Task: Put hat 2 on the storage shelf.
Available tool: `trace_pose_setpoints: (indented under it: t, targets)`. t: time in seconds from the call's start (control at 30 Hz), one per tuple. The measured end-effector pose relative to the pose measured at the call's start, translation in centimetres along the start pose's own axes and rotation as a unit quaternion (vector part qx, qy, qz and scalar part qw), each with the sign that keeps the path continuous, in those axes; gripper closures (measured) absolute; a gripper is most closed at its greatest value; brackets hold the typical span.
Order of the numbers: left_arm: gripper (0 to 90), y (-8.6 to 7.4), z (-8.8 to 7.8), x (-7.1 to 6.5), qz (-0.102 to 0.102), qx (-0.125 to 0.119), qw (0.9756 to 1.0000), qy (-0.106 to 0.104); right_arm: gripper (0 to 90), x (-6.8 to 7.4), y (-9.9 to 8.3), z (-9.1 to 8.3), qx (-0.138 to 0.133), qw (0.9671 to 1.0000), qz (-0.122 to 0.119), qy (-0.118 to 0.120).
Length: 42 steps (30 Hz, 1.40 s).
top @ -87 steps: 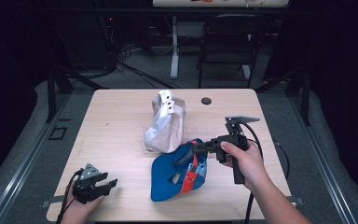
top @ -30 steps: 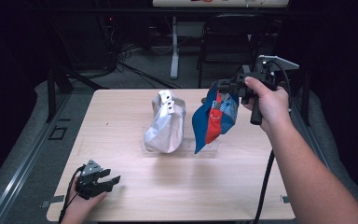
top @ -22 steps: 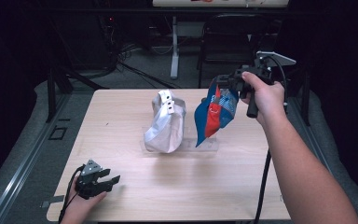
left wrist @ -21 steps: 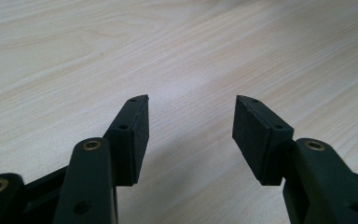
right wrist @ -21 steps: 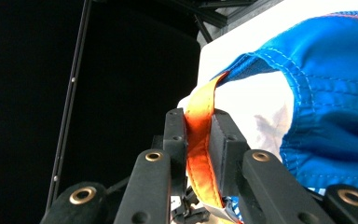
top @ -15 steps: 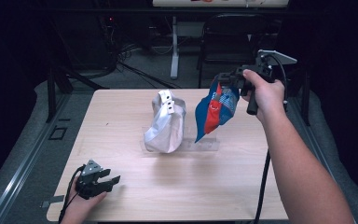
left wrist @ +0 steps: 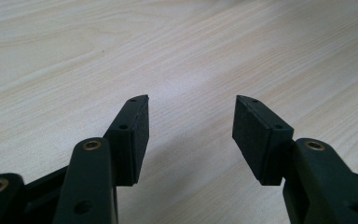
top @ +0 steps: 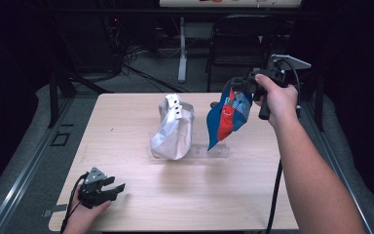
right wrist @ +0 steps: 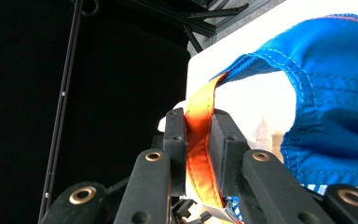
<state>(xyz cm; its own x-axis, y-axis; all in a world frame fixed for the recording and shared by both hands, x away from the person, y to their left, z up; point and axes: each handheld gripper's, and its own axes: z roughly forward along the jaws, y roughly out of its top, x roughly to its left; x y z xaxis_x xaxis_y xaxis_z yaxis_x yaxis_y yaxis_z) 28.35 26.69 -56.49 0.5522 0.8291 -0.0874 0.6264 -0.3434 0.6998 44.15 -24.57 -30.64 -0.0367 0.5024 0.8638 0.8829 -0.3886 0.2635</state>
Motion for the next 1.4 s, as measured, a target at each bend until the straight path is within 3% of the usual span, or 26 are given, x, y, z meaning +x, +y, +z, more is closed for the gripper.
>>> trace_pose_setpoints:
  t: [0.43,0.93,1.4]
  targets:
    - [46.5,0.0,-0.1,0.0,0.001,0.004,1.0000,-0.002,77.9,-0.3,-0.5,1.2,0.003,1.0000,-0.002,-0.009]
    - [46.5,0.0,0.0,-0.1,0.001,0.006,1.0000,-0.002,77.7,-1.8,-1.9,3.4,0.038,0.9990,-0.002,-0.021]
    - [46.5,0.0,0.0,-0.1,0.001,0.007,1.0000,-0.001,74.3,-2.3,-2.2,2.6,0.035,0.9993,0.000,-0.014]
